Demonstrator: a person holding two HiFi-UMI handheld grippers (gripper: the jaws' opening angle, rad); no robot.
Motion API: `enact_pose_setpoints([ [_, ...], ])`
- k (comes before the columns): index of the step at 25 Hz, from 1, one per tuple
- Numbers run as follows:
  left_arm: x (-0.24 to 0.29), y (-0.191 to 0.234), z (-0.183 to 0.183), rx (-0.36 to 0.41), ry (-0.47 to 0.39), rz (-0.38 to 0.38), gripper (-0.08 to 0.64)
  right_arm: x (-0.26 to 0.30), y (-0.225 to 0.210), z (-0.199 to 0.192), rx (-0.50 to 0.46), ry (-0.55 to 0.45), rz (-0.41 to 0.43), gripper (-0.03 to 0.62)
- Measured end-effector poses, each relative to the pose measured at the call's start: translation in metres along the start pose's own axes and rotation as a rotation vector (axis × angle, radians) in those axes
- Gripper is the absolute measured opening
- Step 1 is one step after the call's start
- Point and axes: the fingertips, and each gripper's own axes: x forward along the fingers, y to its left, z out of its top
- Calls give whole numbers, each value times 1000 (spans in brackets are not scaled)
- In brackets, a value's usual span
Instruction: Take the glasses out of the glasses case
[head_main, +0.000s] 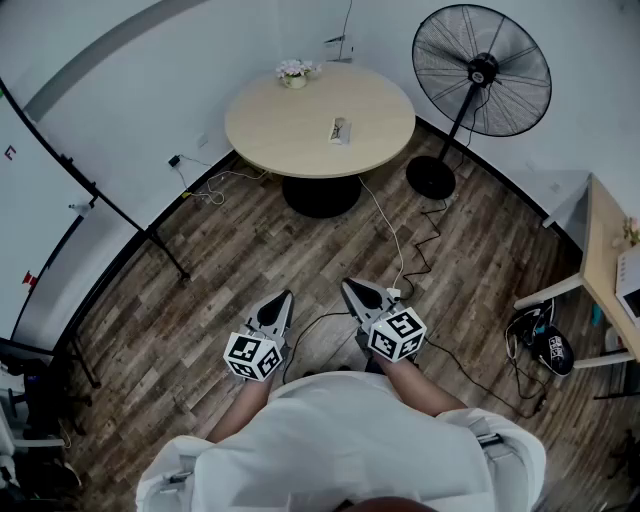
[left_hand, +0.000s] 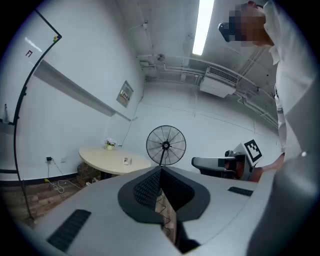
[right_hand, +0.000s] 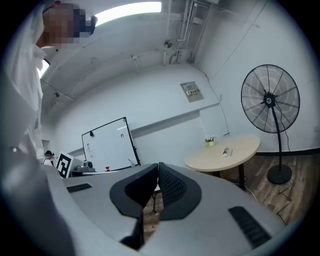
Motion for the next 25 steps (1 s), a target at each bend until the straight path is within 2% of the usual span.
enact_pose_setpoints([
  [4,-11,-5,3,10,-7,-5,12,-1,26,11,-68,-46,36,23],
  [11,-16,-19,1,15,-7,17,12,-19,22,11,-66,-55,16,23],
  [13,-14,-21,0,-9,-3,18,12,-27,17,10,-59,-53,5,23],
  [16,-14,-32,-1,-48,-12,0,12,-38,14,6,-51,-37,20,25],
  [20,-8,-47,-11,-67,19,-37,12,-50,-12,-8,-22,25,-74,26],
  [25,0,-67,-29,-69,60,-72,12,-63,-22,-25,10,65,-33,26],
])
